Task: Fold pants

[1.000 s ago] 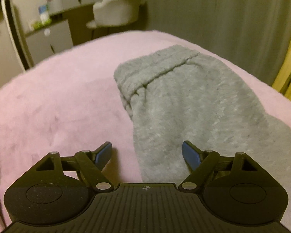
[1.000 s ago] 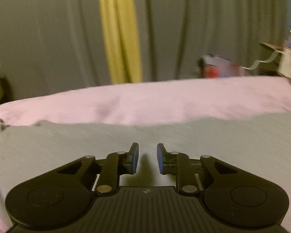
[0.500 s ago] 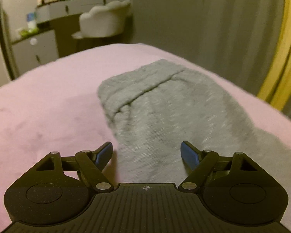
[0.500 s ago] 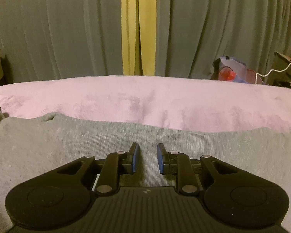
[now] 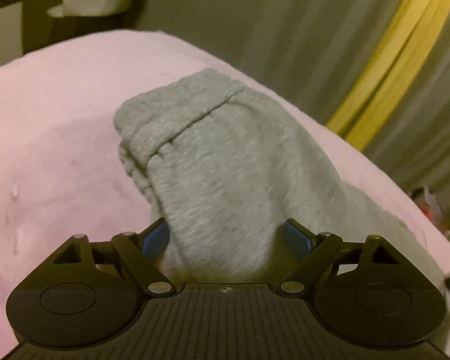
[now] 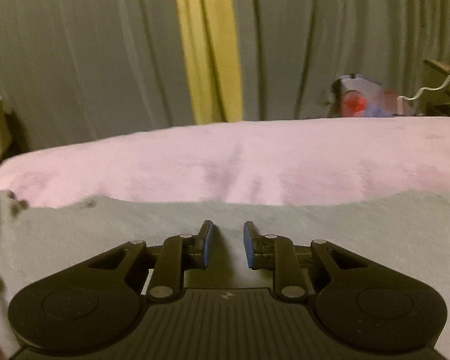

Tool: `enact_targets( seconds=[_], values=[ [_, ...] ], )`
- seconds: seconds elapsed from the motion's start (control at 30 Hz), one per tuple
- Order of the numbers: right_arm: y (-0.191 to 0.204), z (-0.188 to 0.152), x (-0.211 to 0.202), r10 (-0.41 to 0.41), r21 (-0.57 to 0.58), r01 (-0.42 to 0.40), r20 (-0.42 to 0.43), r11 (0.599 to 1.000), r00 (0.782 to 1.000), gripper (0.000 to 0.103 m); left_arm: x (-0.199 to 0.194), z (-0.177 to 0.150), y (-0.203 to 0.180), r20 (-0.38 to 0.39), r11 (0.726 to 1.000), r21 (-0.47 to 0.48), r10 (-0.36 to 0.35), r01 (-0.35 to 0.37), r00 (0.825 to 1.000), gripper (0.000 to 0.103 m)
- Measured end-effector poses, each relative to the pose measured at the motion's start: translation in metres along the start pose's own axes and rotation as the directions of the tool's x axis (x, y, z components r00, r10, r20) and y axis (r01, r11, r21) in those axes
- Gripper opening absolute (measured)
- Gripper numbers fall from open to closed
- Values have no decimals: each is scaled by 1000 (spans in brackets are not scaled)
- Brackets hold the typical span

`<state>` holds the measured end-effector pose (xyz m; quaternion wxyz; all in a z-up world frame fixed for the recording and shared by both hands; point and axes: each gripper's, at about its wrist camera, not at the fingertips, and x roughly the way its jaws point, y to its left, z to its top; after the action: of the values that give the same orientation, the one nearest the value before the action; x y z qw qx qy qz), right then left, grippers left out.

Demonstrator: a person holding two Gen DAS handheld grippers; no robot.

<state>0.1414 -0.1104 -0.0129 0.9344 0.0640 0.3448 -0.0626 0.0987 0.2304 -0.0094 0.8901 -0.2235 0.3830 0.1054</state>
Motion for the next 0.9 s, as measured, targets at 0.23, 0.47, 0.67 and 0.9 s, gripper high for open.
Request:
enact_targets(
  seconds=[0.23,0.47,0.67,0.9],
  values=[
    [42,18,28,122,-49,-123,-33,991,992,53,5,0,47,-97,980,-151,-148,133,984,92],
    [67,13,56,134,-116,-149,-128,982,983,62,-17,-1,61,-15,982,-160,99,-100,995,88],
    [78,6,64,119,-169,-140,-130,976,984,68,2,0,54,-40,907,-46,416,-418,908,96],
    [94,0,64,93,-246,-107,-68,963,993,9,21,2,48,-45,886,-29,461,-462,886,103]
  ],
)
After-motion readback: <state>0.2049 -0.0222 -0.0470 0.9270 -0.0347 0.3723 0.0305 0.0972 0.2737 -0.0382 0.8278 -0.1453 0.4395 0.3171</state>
